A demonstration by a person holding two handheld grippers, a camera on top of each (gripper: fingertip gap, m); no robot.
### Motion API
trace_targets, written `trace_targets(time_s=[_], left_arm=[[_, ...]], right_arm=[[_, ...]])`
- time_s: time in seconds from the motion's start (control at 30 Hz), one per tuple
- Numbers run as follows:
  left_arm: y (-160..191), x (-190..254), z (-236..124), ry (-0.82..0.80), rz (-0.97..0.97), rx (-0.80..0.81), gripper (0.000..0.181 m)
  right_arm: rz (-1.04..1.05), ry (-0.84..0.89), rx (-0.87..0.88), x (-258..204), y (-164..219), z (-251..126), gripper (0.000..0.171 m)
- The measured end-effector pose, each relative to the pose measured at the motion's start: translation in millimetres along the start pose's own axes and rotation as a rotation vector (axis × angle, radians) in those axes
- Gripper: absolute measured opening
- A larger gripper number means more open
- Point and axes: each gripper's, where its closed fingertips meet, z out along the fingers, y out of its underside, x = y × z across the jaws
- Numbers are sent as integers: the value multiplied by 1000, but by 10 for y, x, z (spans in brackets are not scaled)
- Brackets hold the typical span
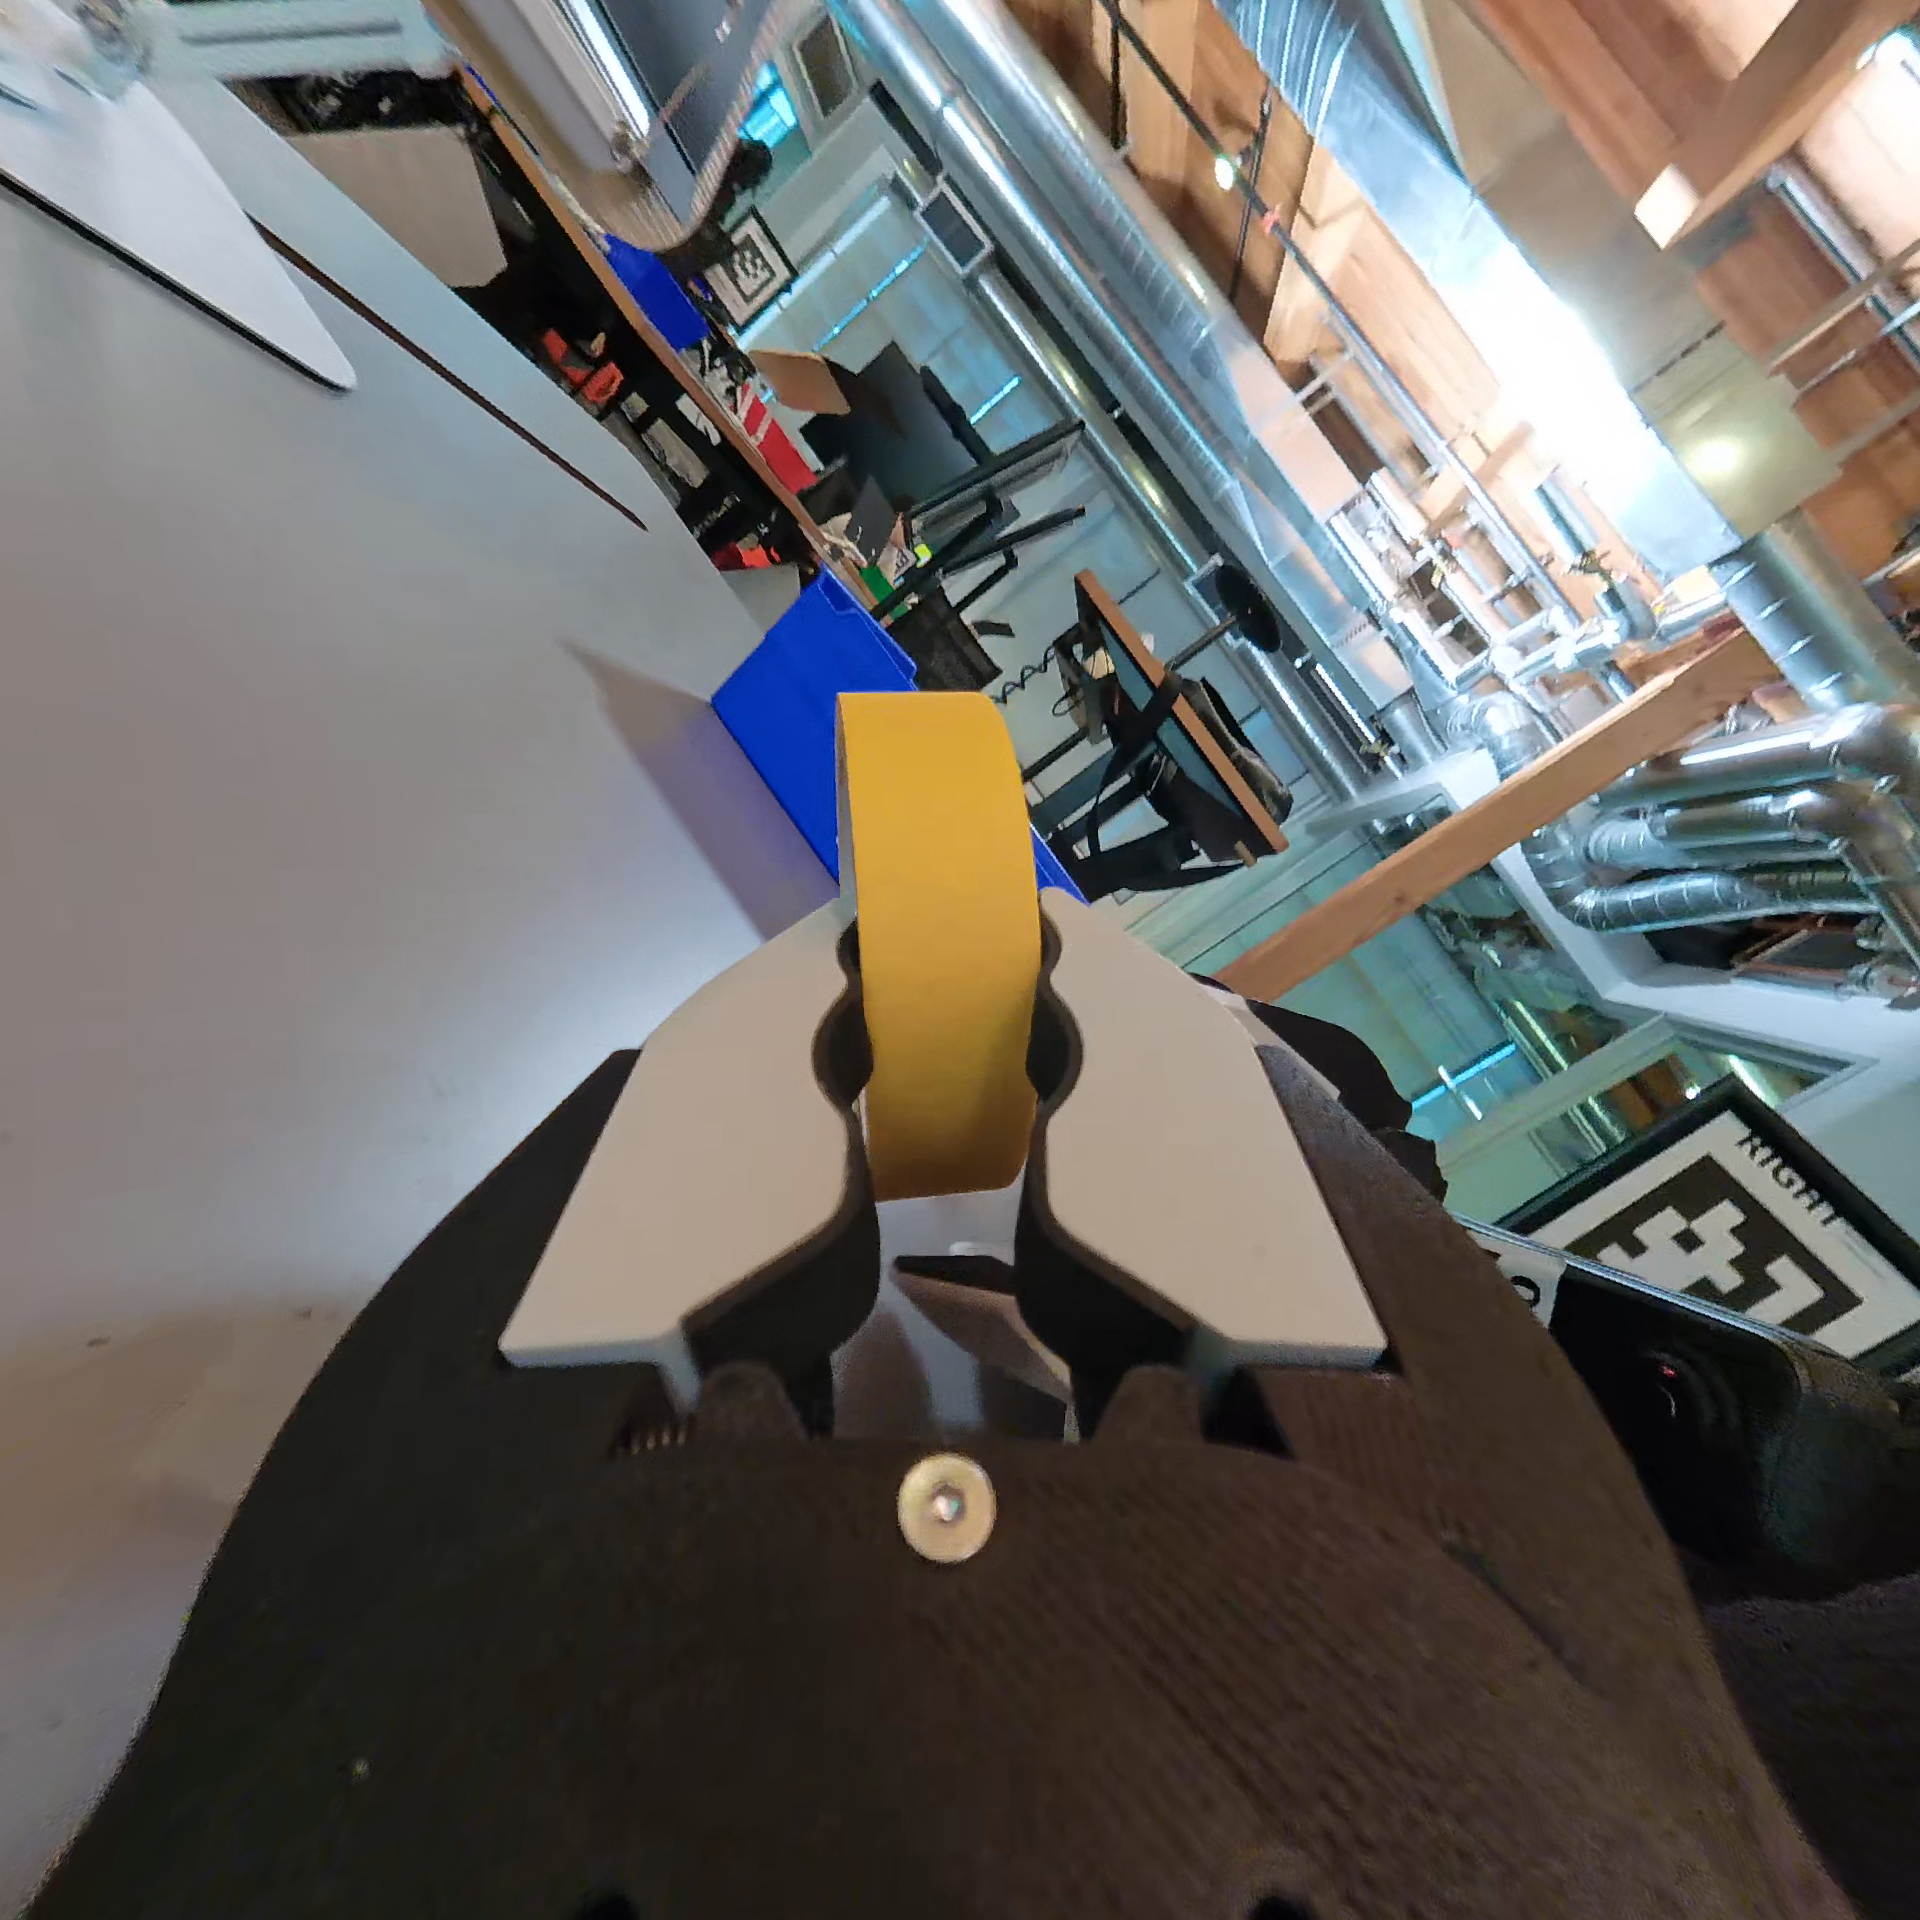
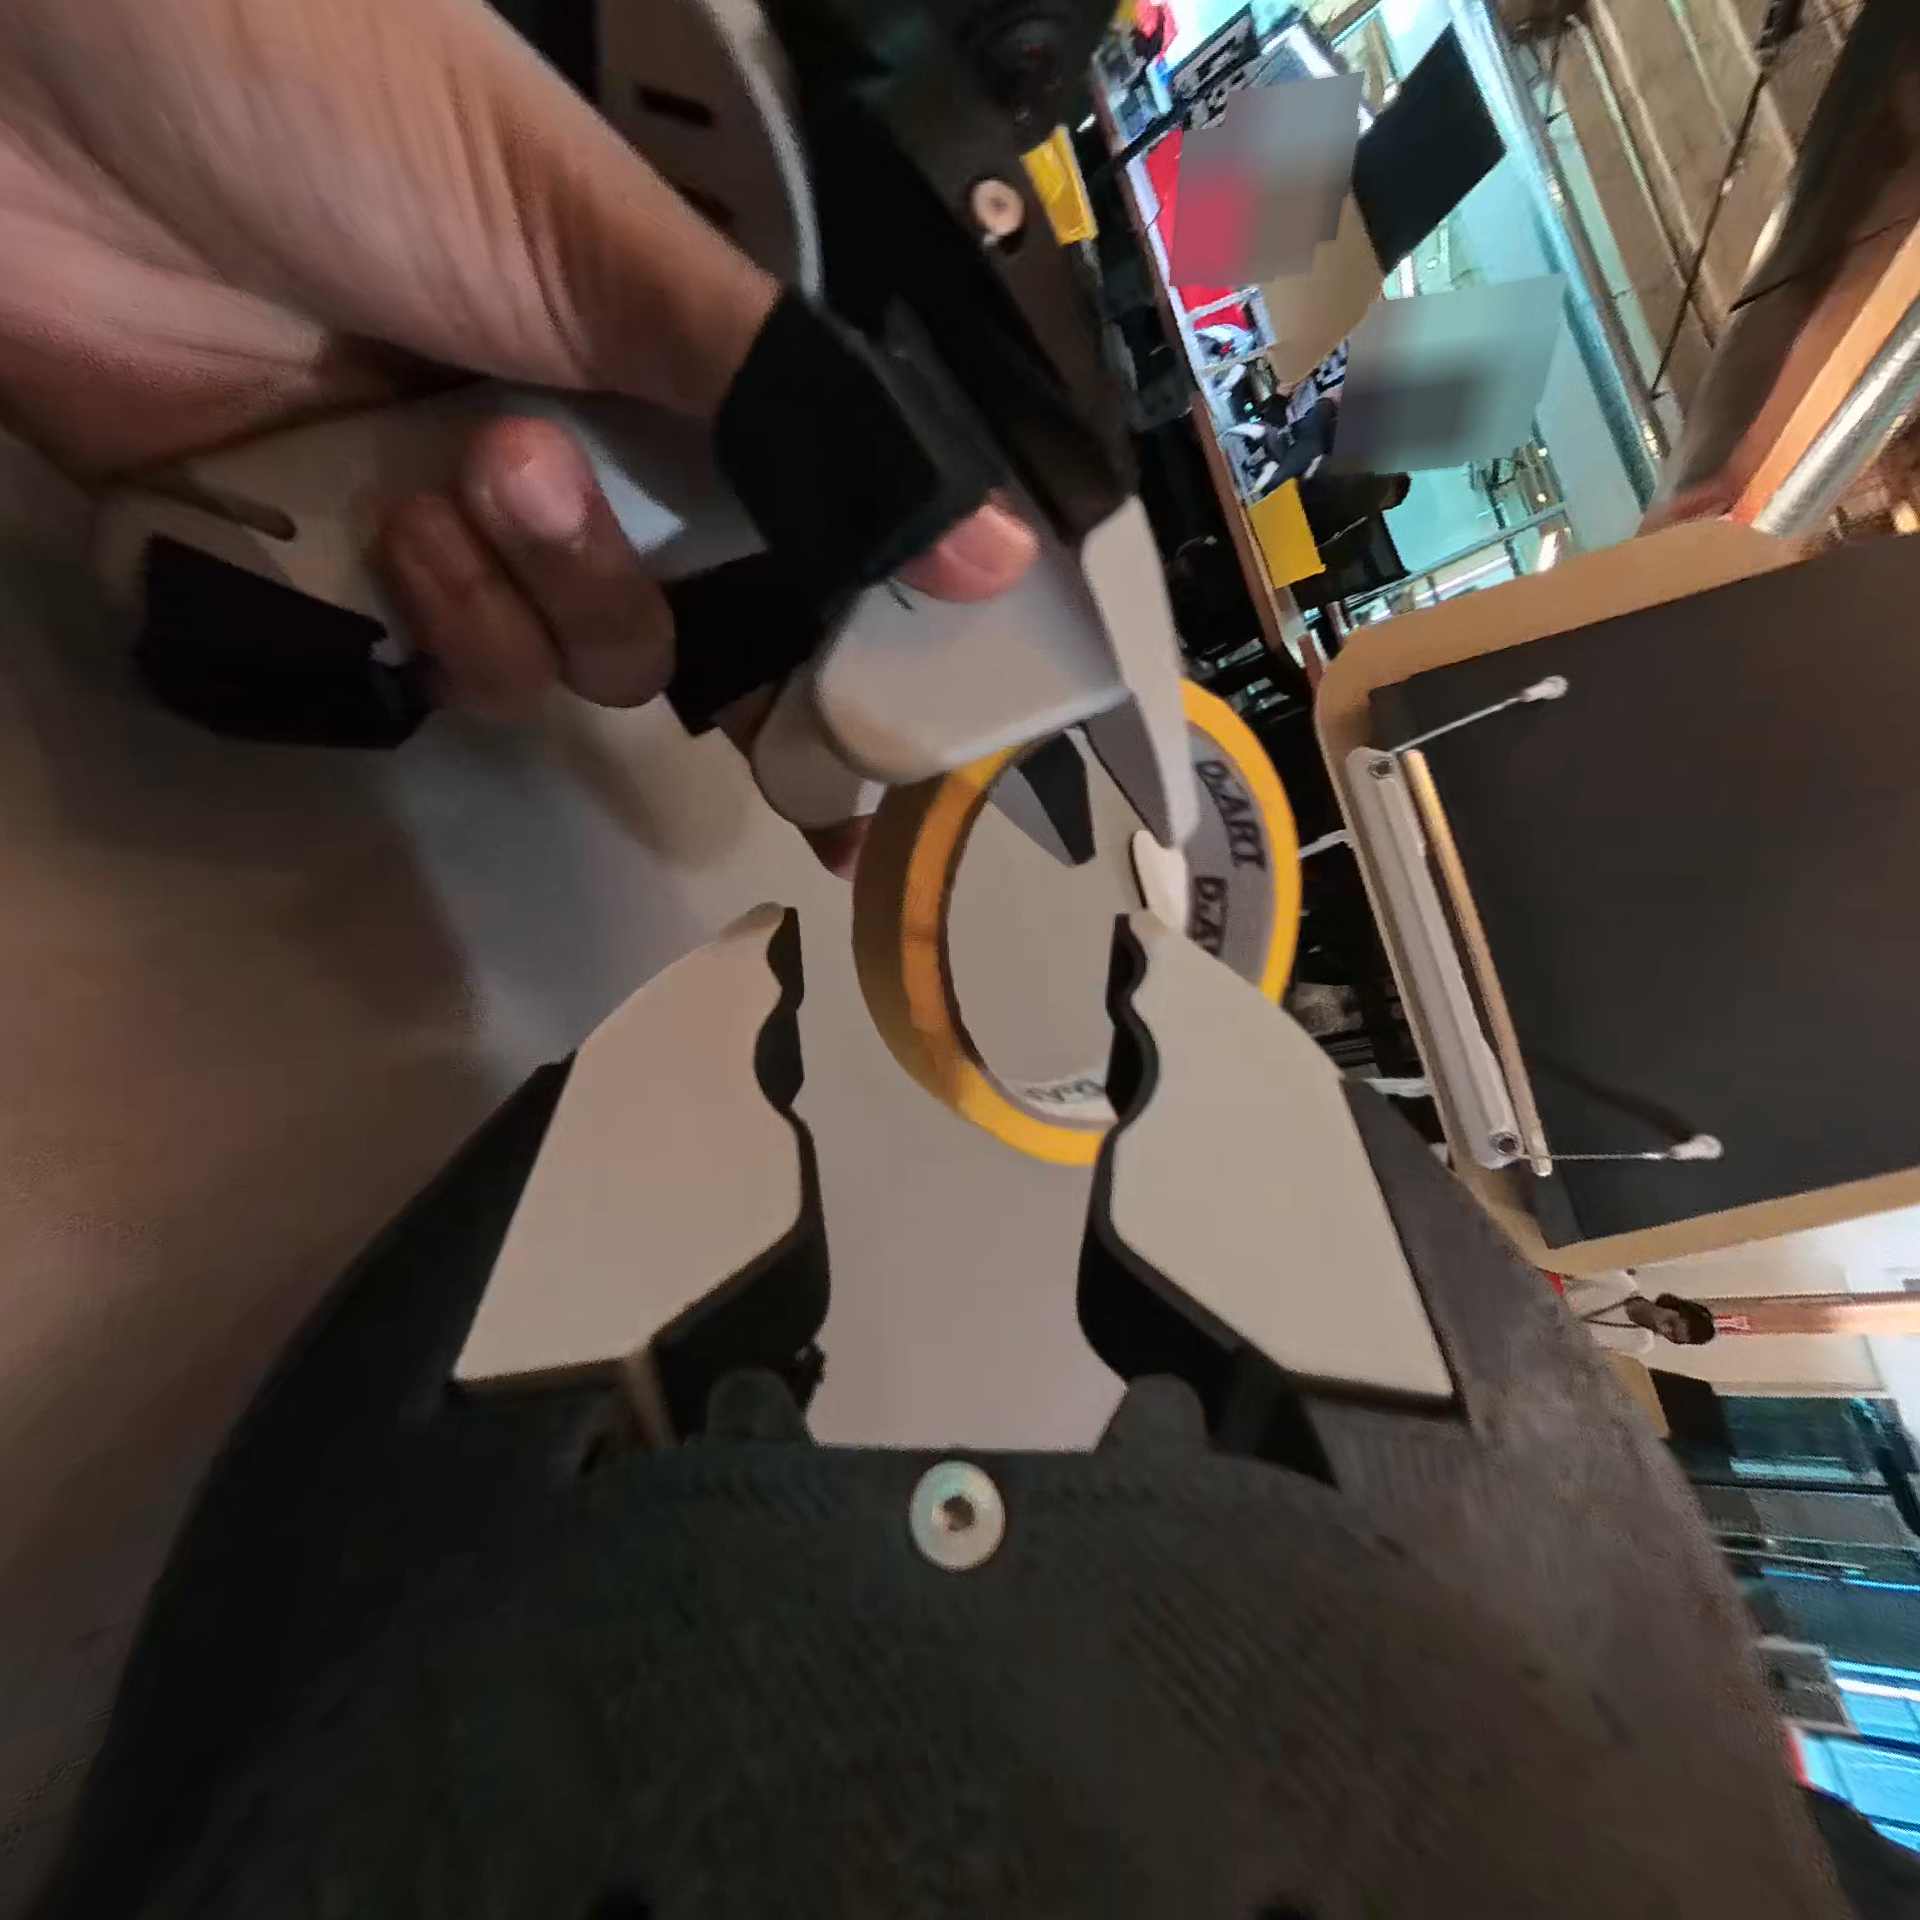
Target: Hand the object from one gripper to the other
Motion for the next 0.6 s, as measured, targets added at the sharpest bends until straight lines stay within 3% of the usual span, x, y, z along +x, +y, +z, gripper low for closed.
trace_targets(time_s=[0.07,0.1,0.2,0.47,0.5,0.6], left_arm=[[65,47,32,5,27,-24,28],[88,68,45,6,40,-34,28],[87,112,55,9,84,-36,28],[104,120,63,17,120,-59,29],[101,118,66,12,140,-57,34],[20,116,66,-13,162,5,79]], right_arm=[[-28,-14,-31,-51,37,21,51],[-45,-19,-46,-63,63,22,38],[-77,-22,-59,-78,84,11,19],[-52,-47,-81,-76,115,15,15],[-56,-40,-81,-64,116,14,14],[-68,-3,-85,36,145,-14,11]])
